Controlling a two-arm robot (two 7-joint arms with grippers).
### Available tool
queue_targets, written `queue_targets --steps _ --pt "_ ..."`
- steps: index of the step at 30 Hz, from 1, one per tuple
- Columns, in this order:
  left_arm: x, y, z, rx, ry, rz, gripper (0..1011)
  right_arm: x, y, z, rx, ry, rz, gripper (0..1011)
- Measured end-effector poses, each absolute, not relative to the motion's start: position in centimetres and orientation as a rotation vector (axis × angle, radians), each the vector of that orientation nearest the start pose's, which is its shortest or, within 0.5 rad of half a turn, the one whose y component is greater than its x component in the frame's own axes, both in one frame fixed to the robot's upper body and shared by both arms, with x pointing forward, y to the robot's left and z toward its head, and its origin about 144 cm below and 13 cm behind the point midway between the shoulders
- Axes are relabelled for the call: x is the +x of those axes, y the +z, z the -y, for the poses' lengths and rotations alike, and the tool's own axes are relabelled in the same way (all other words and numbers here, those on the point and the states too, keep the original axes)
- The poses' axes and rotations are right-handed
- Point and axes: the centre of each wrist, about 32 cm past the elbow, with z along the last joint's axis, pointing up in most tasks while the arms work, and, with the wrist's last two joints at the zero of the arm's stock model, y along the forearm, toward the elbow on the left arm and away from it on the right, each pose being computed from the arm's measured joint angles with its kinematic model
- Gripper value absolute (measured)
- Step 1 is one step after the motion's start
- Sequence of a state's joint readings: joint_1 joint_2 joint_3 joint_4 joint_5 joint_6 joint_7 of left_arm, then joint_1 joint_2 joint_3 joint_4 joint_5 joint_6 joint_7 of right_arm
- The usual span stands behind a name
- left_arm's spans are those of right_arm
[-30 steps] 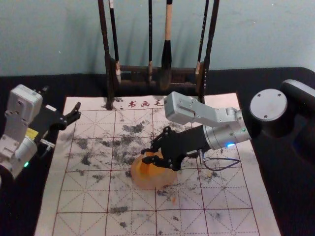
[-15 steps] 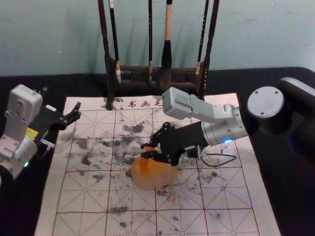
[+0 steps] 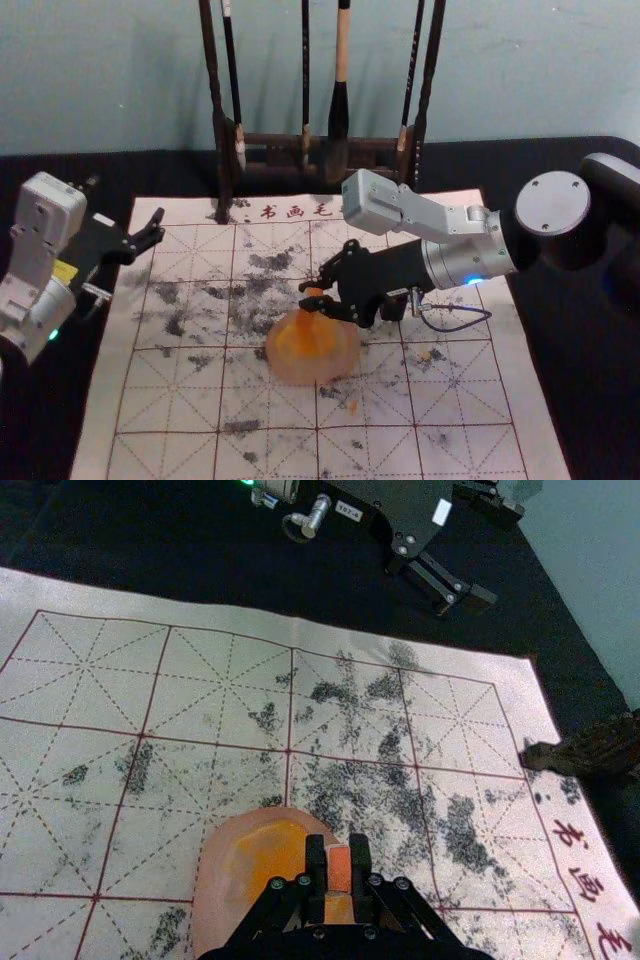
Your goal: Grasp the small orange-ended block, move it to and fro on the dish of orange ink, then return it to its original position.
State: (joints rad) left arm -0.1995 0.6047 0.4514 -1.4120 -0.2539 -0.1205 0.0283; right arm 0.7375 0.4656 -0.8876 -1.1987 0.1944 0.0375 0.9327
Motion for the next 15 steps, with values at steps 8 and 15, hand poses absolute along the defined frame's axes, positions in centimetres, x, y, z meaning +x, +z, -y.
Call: queue_targets --steps 8,15 --pt "48.9 114.0 -31.0 0.304 1.248 0.285 1001 59.1 121.9 20.9 -0.601 -0.122 0.244 142" --pt "48.9 114.0 -31.0 0.304 1.248 0.285 1001 58.9 121.9 21.6 -0.613 -0.128 0.246 142"
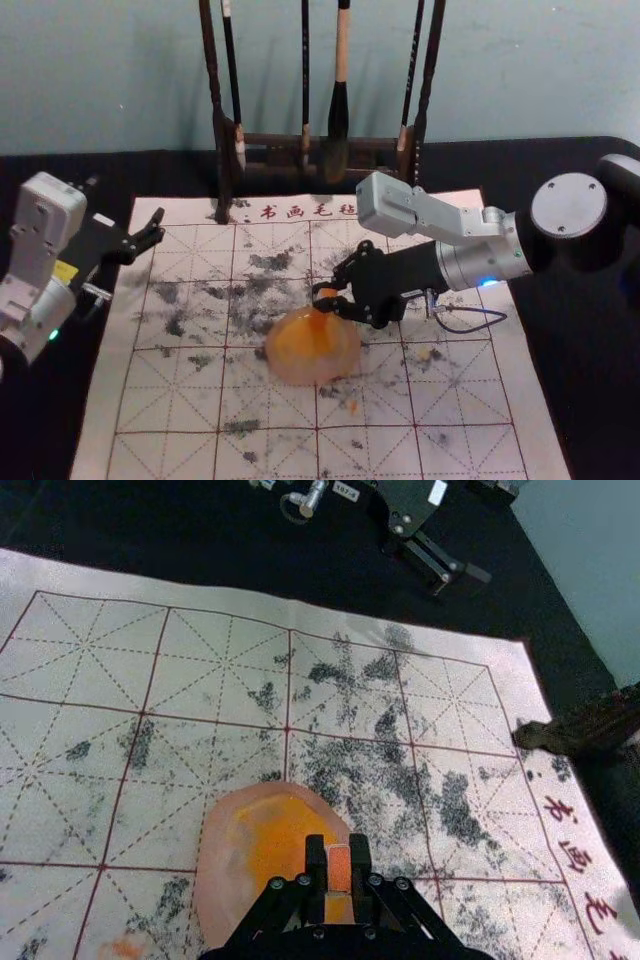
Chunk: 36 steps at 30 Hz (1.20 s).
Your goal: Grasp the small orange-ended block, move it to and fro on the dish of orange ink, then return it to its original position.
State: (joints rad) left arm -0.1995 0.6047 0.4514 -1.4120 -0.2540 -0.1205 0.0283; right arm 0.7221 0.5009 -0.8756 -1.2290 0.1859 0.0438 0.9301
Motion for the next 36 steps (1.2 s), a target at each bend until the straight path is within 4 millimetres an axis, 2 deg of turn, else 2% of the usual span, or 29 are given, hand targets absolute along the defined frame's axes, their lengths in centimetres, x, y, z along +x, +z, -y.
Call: queue_targets --steps 21,36 --pt "48.9 114.0 -31.0 0.305 1.248 0.285 1001 57.4 122.1 22.8 -0.624 -0.114 0.252 142" --pt "48.9 114.0 -31.0 0.304 1.248 0.285 1001 56.7 122.1 21.8 -0.607 -0.056 0.259 142"
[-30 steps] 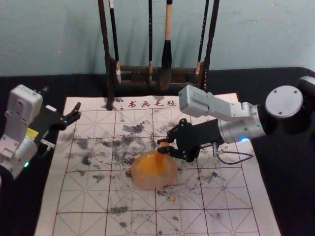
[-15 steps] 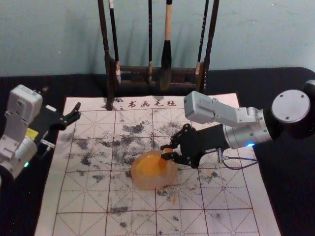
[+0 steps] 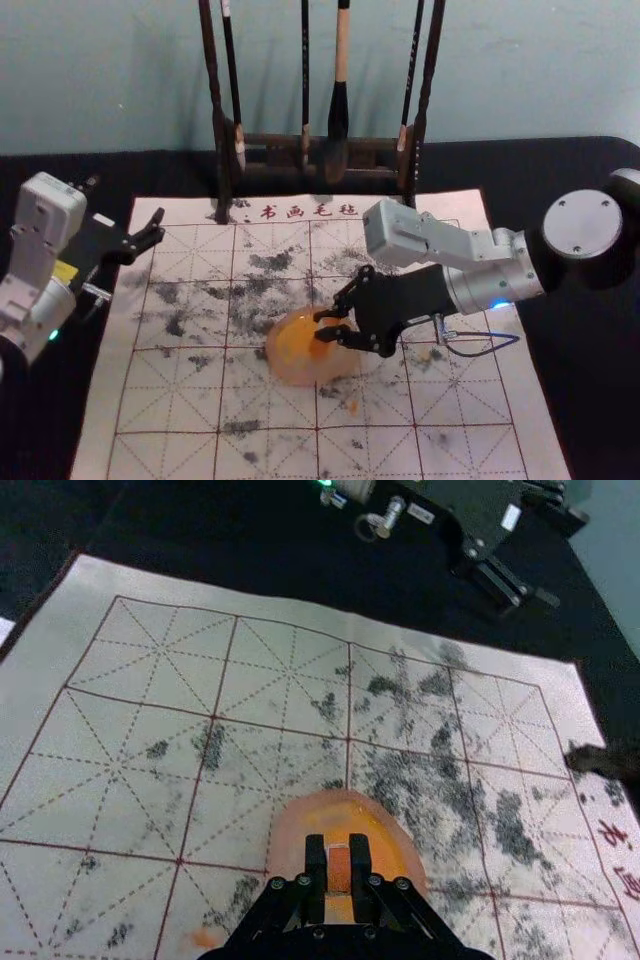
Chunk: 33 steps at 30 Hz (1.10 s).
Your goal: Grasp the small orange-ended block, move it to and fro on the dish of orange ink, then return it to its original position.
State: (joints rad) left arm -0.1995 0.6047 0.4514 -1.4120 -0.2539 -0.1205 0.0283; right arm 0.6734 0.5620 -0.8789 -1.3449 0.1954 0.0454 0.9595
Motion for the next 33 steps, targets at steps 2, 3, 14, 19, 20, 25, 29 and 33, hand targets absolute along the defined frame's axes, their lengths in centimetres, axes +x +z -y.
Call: queue_targets --steps 2,3,14,19,20,25,29,33 --pt "48.9 114.0 -31.0 0.304 1.248 0.285 1001 56.7 122.1 21.5 -0.603 -0.049 0.261 142" --pt "48.9 114.0 -31.0 0.304 1.248 0.285 1001 56.7 122.0 21.4 -0.602 -0.047 0.262 142" --pt "48.9 114.0 -31.0 0.304 1.248 0.285 1001 57.3 121.7 20.3 -0.598 -0.033 0.258 142" --pt "48.9 114.0 -31.0 0.304 1.248 0.285 1001 57.7 121.6 19.8 -0.593 -0.032 0.256 142" --pt "48.9 114.0 -31.0 0.304 1.248 0.285 1001 57.8 121.6 19.7 -0.592 -0.032 0.257 142" --pt "48.9 114.0 -31.0 0.305 1.248 0.285 1001 58.1 121.7 19.3 -0.589 -0.032 0.259 142" --pt "48.9 114.0 -31.0 0.304 1.248 0.285 1001 58.4 121.6 19.0 -0.585 -0.035 0.260 140" --pt "48.9 114.0 -31.0 0.305 1.248 0.285 1001 58.5 121.6 18.9 -0.585 -0.037 0.260 142"
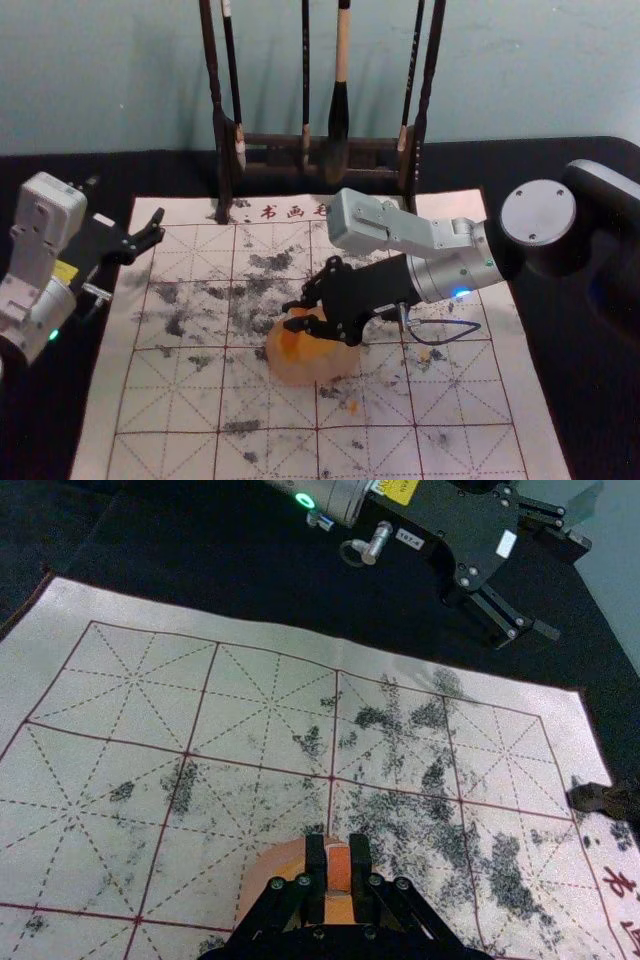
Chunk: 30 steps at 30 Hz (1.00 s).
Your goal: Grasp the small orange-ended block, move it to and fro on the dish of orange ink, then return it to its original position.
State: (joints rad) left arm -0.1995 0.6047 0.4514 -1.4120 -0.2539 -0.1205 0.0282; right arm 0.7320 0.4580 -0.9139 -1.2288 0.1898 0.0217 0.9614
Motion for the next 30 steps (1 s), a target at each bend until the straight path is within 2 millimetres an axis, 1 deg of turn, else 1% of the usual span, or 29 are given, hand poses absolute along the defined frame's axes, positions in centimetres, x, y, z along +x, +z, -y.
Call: queue_targets --steps 17,30 --pt "48.86 113.98 -30.97 0.305 1.248 0.285 1001 59.15 121.69 18.97 -0.594 -0.076 0.259 142" --pt "48.86 113.98 -30.97 0.305 1.248 0.285 1001 59.31 121.89 19.69 -0.604 -0.101 0.264 142"
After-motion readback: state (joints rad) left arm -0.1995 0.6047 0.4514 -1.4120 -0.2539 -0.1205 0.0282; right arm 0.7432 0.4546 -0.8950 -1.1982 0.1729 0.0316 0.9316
